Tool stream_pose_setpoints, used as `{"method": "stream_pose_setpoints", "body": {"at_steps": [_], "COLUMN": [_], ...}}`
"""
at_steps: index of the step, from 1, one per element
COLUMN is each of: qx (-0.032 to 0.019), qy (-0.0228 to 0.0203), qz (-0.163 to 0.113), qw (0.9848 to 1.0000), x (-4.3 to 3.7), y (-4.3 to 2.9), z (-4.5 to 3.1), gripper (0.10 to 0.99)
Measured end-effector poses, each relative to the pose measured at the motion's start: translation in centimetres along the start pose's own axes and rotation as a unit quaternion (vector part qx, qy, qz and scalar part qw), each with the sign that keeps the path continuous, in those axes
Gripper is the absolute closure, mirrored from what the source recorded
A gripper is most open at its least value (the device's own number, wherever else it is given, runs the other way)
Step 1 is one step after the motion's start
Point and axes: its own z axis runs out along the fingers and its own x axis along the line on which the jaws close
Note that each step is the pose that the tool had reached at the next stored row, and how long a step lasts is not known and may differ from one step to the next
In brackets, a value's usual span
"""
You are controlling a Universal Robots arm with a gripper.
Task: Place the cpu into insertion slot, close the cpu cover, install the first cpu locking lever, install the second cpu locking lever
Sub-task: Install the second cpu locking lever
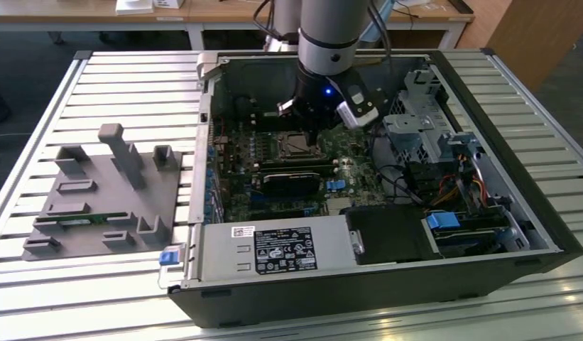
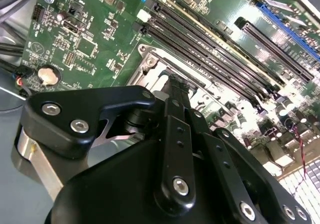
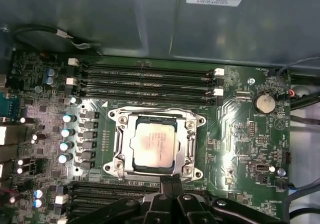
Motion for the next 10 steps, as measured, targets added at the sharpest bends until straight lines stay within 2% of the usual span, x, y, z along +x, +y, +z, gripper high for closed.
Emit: {"method": "stream_pose_setpoints", "body": {"at_steps": [7,10], "qx": [0.0,0.0], "qy": [0.0,0.0], "qz": [0.0,0.0], "qw": [1.0,1.0], "x": [0.08,0.56], "y": [-0.77,-0.9], "z": [0.14,0.14], "gripper": [0.98,0.98]}}
